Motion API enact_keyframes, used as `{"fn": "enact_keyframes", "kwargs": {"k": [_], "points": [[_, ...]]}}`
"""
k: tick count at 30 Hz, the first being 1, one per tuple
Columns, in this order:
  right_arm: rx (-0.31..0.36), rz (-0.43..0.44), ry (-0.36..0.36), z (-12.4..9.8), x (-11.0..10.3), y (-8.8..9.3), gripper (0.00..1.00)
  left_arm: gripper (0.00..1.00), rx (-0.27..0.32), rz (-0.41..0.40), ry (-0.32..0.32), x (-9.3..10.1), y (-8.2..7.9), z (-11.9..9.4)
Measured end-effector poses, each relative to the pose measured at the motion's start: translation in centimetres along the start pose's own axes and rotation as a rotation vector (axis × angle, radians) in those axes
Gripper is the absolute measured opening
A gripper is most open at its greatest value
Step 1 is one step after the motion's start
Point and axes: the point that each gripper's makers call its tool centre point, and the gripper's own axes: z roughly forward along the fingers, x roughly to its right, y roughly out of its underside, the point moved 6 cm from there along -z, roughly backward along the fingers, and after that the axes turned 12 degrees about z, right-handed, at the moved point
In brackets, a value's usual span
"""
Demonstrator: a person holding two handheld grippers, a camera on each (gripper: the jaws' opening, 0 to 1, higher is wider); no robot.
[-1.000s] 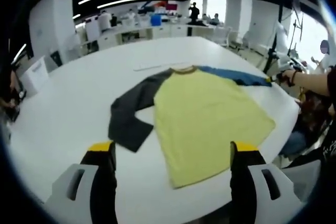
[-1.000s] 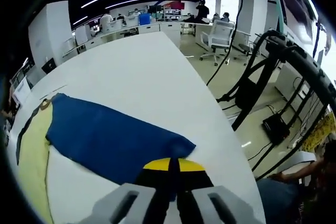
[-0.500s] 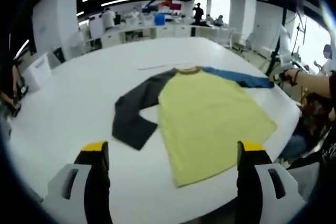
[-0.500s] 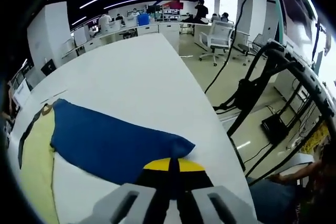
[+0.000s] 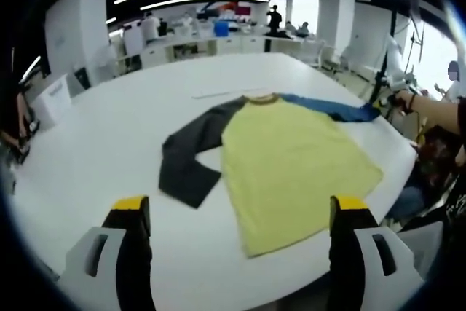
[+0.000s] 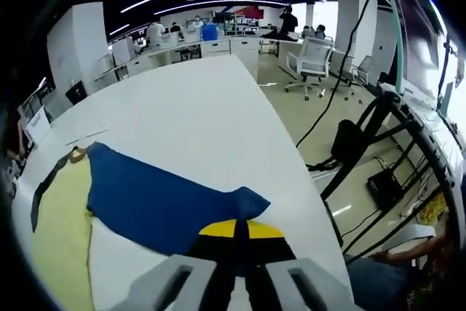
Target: Fold the garment on the visible template until the final outline fits inside the template.
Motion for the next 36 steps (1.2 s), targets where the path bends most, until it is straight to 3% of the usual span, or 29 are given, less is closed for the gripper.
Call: {"fn": "enact_keyframes", "kwargs": {"k": [19,33,36], "points": [[0.037,-0.054,-0.055,-2.6,-4.1,-1.3,0.00,0.99,0.003,0.002,0.026,0.3,0.3,-0.2],[0.051,-0.139,-0.105,-4.5,-8.5,-2.5,0.00,0.99,0.015,-0.004,0.031,0.2,0.3,-0.4],[0.055,-0.168,-0.125,-5.4,-10.3,-2.5,0.00,0.99,0.021,-0.006,0.032,0.3,0.3,-0.5]]}}
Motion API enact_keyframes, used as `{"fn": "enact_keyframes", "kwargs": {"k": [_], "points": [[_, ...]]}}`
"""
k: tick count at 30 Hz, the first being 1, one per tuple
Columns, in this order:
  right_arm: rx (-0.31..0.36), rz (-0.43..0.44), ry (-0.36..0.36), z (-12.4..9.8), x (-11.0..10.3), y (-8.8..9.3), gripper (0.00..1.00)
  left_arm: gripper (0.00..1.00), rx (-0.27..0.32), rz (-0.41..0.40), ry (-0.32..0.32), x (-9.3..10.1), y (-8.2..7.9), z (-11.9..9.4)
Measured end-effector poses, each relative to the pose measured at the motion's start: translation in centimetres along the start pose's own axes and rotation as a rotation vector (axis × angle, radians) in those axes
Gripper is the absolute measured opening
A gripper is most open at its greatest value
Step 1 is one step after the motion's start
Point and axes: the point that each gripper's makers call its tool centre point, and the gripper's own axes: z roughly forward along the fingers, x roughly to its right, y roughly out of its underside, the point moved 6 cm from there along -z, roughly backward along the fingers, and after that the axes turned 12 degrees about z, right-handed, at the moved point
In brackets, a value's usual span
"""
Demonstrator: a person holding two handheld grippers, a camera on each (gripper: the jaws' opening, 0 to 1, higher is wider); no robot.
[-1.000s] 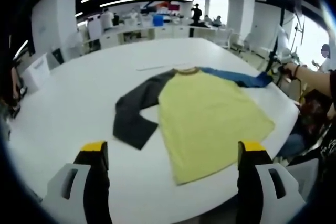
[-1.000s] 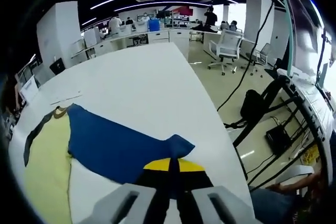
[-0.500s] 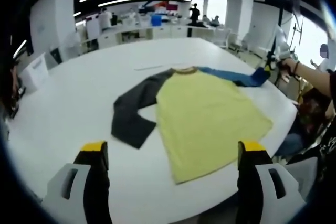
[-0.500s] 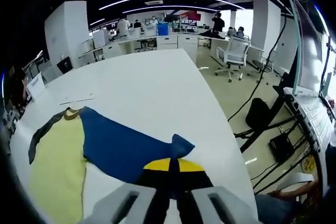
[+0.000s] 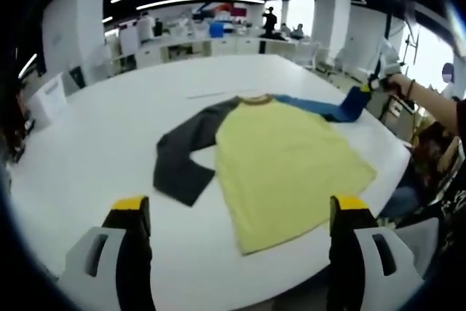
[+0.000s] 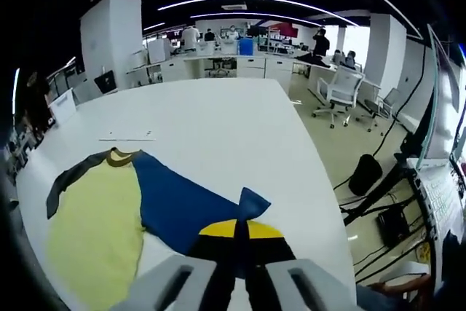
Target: Fold the garment on the visible template until the final outline fits inside the template.
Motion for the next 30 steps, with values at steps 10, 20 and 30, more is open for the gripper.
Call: {"fn": "enact_keyframes", "kwargs": {"k": [10,20,30], "points": [[-0.011,-0.072,-0.043,-0.6,-3.6,-1.0,0.00,0.99,0.027,-0.014,-0.006,-0.2,-0.4,-0.2],[-0.014,-0.086,-0.083,-0.3,-6.0,-1.9,0.00,0.99,0.011,-0.013,0.002,-0.1,0.1,-0.1],[-0.021,-0.080,-0.141,1.1,-8.7,-2.1,0.00,0.99,0.005,-0.006,0.019,0.0,0.2,0.1]]}}
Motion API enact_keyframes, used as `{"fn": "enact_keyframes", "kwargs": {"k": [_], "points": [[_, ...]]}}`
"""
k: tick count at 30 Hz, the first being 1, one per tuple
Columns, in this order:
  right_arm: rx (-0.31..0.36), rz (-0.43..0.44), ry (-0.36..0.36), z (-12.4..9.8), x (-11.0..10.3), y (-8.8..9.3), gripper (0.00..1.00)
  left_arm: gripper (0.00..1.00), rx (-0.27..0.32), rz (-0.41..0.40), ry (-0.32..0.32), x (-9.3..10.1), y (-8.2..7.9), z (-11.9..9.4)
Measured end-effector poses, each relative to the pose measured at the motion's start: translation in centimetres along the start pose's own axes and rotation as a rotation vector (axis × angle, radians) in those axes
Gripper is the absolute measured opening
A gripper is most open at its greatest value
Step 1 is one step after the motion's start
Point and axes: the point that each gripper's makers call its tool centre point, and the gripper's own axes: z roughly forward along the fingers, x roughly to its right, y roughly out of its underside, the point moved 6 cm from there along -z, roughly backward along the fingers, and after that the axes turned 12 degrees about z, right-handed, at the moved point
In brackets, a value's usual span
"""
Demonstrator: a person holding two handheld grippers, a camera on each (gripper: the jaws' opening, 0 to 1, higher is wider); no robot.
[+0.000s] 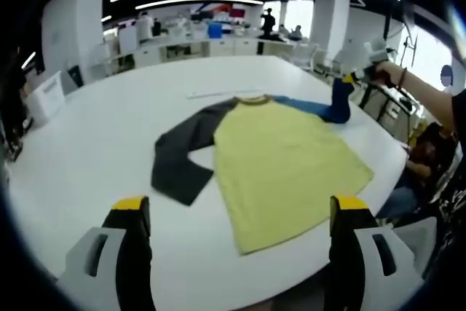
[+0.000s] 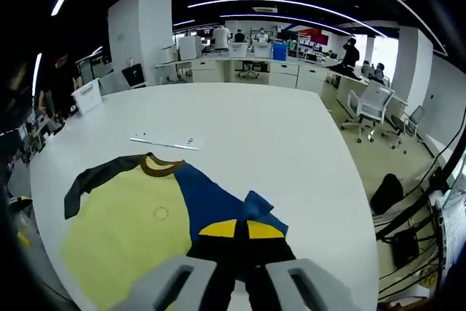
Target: Fold the garment on the visible template until the final outline fits inside the template.
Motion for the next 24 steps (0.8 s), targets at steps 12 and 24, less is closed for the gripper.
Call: {"fn": "enact_keyframes", "kwargs": {"k": [12,24], "points": [[0.031,0.003,-0.072,1.0,-2.7,-1.5,0.00,0.99,-0.009,0.002,0.008,-0.2,0.3,0.3],[0.065,0.026,-0.156,2.3,-5.9,-2.5,0.00,0.99,-0.015,-0.005,0.020,-0.2,0.8,0.5]]}}
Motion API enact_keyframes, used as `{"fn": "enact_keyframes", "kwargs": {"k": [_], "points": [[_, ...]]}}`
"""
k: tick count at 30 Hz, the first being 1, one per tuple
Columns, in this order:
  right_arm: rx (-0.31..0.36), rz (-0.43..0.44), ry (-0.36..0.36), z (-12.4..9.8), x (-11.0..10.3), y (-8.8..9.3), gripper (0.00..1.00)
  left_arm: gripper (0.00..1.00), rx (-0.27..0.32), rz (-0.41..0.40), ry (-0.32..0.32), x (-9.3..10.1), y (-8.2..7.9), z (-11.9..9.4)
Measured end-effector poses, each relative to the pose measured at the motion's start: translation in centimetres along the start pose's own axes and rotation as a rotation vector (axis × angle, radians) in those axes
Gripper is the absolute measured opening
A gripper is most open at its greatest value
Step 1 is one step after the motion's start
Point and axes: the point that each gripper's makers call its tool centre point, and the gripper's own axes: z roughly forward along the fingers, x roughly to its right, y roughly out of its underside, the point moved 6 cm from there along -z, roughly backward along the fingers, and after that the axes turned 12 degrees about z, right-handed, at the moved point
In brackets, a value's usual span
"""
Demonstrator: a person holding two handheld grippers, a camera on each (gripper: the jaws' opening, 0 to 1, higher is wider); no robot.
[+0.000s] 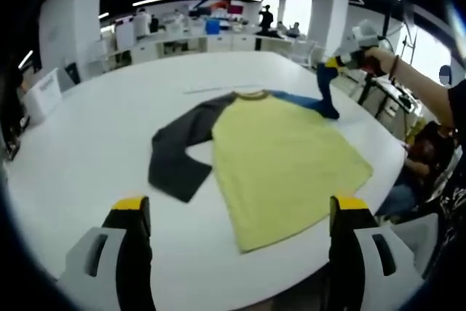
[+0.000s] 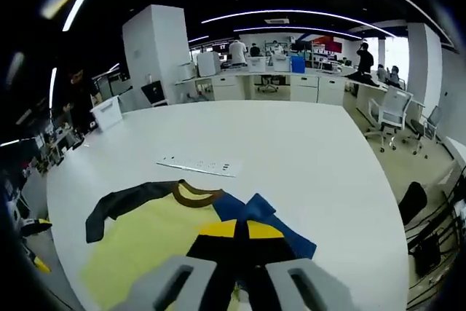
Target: Fold the garment on the visible template until the final outline fits inside the template.
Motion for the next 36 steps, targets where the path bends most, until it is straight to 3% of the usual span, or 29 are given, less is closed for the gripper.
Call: {"fn": "enact_keyframes", "kwargs": {"k": [36], "points": [[0.042,0.077,-0.192,3.5,-8.8,0.2,0.00,0.98,0.005,-0.030,0.022,-0.2,0.6,0.8]]}}
